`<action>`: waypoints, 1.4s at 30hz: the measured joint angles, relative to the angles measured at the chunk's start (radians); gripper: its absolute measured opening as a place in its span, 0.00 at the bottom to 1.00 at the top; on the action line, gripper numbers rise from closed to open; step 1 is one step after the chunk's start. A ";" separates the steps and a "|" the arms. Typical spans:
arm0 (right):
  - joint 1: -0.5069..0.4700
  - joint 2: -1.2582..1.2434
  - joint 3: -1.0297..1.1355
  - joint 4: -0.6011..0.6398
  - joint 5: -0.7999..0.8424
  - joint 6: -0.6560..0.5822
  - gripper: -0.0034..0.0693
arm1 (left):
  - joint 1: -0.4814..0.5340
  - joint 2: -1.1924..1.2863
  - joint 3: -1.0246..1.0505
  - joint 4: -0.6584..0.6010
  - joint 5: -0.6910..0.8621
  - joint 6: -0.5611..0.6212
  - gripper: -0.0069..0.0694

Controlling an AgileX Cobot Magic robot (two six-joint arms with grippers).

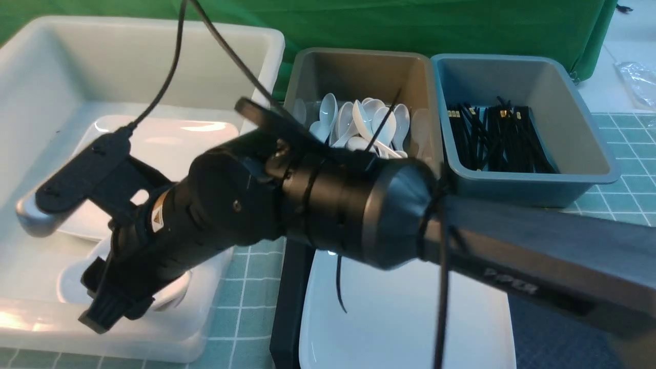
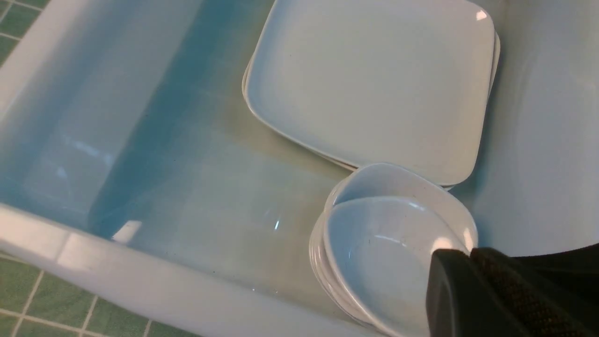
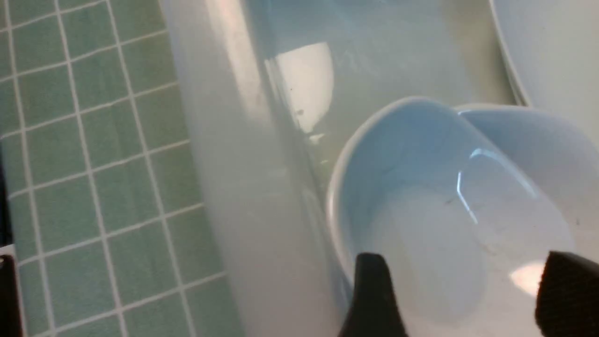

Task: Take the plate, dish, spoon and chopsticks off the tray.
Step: Use the right arm to put the small plate into the large storage box on the left, then use the right arm to move the plate from left to right

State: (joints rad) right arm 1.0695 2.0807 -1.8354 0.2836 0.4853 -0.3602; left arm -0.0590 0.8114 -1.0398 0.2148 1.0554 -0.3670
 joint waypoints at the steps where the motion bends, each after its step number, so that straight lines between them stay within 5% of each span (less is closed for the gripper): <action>1: 0.000 -0.030 0.000 -0.004 0.017 0.006 0.73 | 0.000 0.000 0.000 -0.001 0.001 0.001 0.11; 6: -0.002 -0.125 -0.002 -0.075 0.087 0.022 0.73 | 0.000 0.000 0.000 -0.013 0.001 0.031 0.11; 9: -0.031 -0.206 -0.004 -0.223 0.150 0.127 0.66 | 0.000 0.000 0.000 -0.040 0.001 0.063 0.11; 11: -0.055 -0.247 -0.004 -0.294 0.190 0.179 0.58 | 0.000 0.000 0.000 -0.058 0.001 0.078 0.11; 14: -0.144 -0.330 -0.004 -0.428 0.360 0.256 0.25 | 0.000 0.015 0.000 -0.114 0.001 0.136 0.11; 17: -0.233 -0.385 0.001 -0.460 0.522 0.276 0.11 | 0.000 0.048 0.000 -0.159 0.002 0.184 0.11; 22: -0.379 -0.508 0.132 -0.476 0.621 0.296 0.07 | 0.000 0.133 0.000 -0.215 0.002 0.232 0.11; 29: -0.528 -0.761 0.523 -0.477 0.486 0.377 0.07 | 0.000 0.243 0.000 -0.201 -0.036 0.226 0.11; 36: -0.576 -0.912 0.825 -0.475 0.369 0.409 0.07 | 0.007 0.388 0.000 -0.179 -0.102 0.165 0.11; 42: -0.577 -0.947 0.916 -0.472 0.319 0.436 0.07 | 0.110 0.542 -0.003 -0.215 -0.129 0.162 0.11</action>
State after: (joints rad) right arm 0.4927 1.1339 -0.9196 -0.1881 0.8043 0.0756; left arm 0.0510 1.3538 -1.0427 0.0000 0.9266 -0.2049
